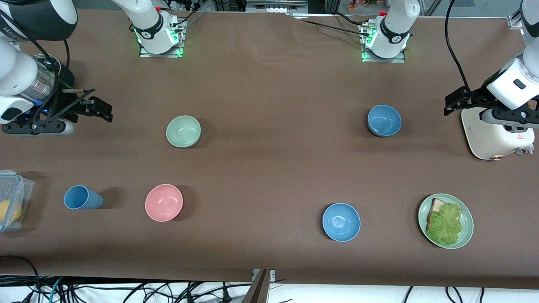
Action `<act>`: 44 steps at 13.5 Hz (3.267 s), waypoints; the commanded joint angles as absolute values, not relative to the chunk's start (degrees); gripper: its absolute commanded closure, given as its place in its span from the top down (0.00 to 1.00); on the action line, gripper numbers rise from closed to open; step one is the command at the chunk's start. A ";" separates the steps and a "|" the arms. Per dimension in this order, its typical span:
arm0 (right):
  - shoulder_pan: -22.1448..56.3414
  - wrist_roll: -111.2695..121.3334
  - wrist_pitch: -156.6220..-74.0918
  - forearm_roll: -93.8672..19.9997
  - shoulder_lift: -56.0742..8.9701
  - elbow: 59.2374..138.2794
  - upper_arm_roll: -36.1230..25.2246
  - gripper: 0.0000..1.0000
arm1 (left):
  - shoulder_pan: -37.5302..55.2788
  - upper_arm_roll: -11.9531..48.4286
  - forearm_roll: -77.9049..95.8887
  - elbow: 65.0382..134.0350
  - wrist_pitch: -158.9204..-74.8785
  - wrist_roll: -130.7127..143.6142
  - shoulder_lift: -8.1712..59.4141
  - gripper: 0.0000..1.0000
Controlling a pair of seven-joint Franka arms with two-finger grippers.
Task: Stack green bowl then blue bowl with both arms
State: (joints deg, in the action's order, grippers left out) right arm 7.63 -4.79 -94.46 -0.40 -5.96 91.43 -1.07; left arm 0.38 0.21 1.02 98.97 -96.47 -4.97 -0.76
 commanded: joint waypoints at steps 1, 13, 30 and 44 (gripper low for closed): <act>6.59 -5.27 -94.13 -0.88 -6.06 90.44 -0.26 0.99 | 0.62 0.26 0.88 97.21 -95.19 -4.66 0.00 1.00; 6.33 -5.54 -93.96 -1.14 -6.15 90.62 -0.35 0.99 | 0.62 0.26 0.97 97.21 -95.19 -4.66 0.00 1.00; 6.15 -5.45 -93.96 -1.23 -6.15 90.70 -0.44 0.99 | 0.62 0.26 1.05 97.21 -95.19 -4.66 0.00 1.00; 8.26 -4.48 -102.44 -6.32 -16.35 95.24 0.17 0.99 | 0.62 0.26 1.05 97.21 -95.18 -4.75 0.00 1.00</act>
State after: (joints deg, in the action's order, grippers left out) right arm 7.77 -4.74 -97.71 -4.63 -15.00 92.08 -0.10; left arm 0.41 0.21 1.02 98.85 -96.47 -4.97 -0.63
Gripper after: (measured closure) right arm 0.004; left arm 0.000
